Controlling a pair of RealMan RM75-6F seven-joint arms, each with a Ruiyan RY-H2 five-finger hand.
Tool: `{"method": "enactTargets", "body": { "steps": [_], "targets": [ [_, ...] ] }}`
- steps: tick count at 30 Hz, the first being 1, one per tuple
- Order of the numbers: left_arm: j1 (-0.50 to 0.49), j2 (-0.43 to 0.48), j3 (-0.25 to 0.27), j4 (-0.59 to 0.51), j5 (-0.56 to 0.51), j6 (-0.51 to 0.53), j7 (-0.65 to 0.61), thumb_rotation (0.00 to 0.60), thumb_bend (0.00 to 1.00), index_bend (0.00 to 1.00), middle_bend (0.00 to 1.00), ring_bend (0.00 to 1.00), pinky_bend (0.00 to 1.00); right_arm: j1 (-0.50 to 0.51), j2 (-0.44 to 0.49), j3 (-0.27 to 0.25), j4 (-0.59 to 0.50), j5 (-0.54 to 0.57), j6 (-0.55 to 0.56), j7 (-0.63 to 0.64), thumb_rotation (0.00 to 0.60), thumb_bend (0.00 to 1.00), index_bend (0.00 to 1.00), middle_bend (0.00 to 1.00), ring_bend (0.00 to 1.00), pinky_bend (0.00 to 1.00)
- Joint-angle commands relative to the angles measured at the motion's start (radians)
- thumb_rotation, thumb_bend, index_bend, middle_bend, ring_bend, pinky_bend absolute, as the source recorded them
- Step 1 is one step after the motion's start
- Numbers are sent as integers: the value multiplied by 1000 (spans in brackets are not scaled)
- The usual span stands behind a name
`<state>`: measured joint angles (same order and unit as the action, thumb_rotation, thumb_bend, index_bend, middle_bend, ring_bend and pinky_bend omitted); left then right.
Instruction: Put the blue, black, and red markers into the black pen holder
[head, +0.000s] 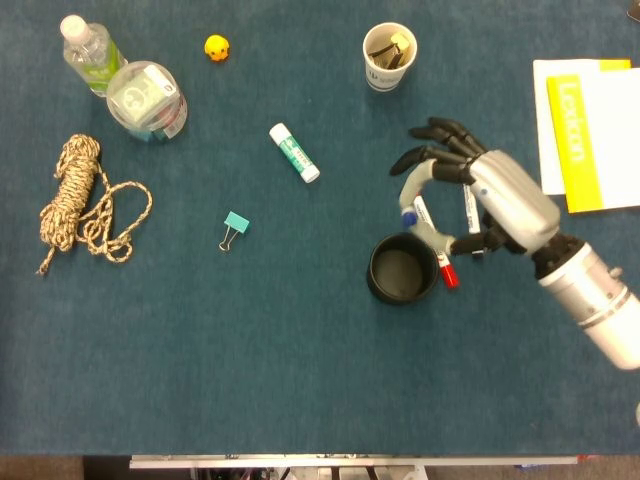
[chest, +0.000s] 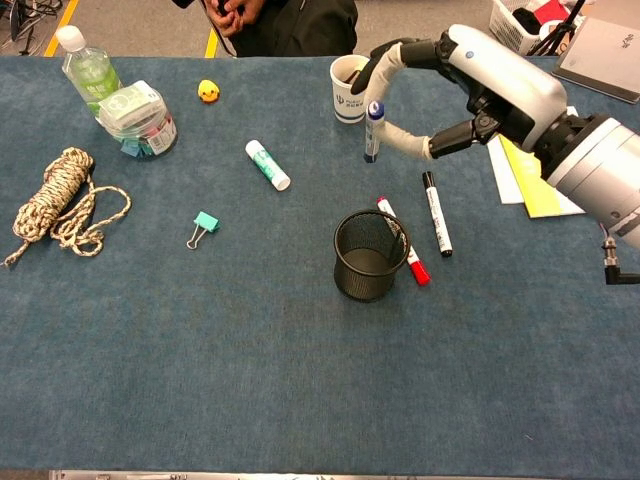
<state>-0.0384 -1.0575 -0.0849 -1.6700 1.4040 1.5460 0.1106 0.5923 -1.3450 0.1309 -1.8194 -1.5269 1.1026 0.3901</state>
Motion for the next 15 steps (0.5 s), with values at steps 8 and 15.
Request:
{"method": "enactTargets", "body": {
  "steps": [8,15],
  "targets": [
    [5,-5,5,-1,3,3,3,600,470,265,310,280,128,-4,7,-89,-41,-49,-49,79,600,367,663,358,123,0],
    [11,-6,3,9,-8,3,-5,600,469,265,310,280,128,-20,28,-125,-21,-53,-52,87,600,366,663,358,123,0]
  ]
}}
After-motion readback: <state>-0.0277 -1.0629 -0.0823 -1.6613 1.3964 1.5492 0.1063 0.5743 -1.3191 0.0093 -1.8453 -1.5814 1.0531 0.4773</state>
